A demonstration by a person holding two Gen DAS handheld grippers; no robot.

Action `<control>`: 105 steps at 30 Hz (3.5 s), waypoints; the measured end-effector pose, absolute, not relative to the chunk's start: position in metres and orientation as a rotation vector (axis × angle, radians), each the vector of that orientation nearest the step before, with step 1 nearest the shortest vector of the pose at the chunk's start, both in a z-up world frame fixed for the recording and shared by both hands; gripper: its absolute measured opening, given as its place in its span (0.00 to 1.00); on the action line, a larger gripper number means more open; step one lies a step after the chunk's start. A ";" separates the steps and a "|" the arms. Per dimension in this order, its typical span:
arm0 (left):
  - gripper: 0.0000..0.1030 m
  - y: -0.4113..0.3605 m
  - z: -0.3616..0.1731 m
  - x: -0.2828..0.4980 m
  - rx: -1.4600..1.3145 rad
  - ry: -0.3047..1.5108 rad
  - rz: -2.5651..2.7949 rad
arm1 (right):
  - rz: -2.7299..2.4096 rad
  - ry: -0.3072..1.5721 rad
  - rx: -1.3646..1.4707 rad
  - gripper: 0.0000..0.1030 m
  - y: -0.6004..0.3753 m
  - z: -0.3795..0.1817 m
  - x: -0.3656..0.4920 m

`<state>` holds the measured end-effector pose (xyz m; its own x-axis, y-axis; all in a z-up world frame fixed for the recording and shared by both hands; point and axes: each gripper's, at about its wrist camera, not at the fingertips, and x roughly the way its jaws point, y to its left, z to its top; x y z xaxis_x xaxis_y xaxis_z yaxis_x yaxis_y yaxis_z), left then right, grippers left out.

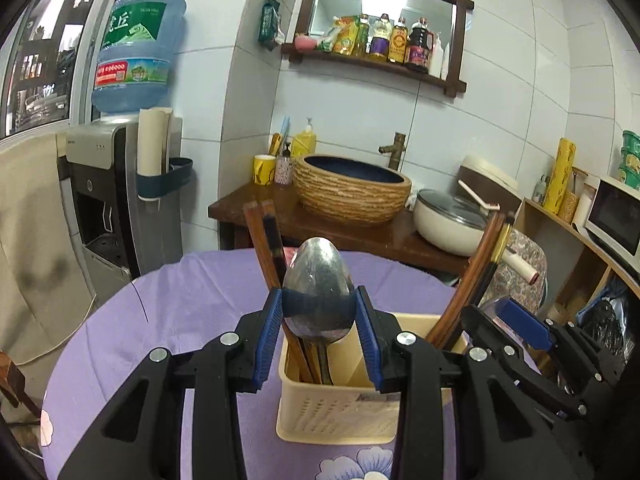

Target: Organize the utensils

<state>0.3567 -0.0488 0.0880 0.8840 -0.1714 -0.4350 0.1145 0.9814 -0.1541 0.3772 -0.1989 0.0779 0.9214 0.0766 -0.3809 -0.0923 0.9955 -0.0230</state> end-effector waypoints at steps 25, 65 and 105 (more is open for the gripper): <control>0.93 -0.023 0.090 0.250 -0.110 0.340 -0.194 | 0.191 0.373 0.023 0.77 -0.223 0.074 0.291; 0.94 0.009 0.017 -0.009 -0.167 0.315 -0.069 | 0.269 0.278 -0.006 0.95 -0.231 0.015 -0.014; 0.94 0.007 0.022 -0.013 -0.149 0.298 -0.089 | 0.263 0.267 -0.019 0.95 -0.232 0.017 -0.015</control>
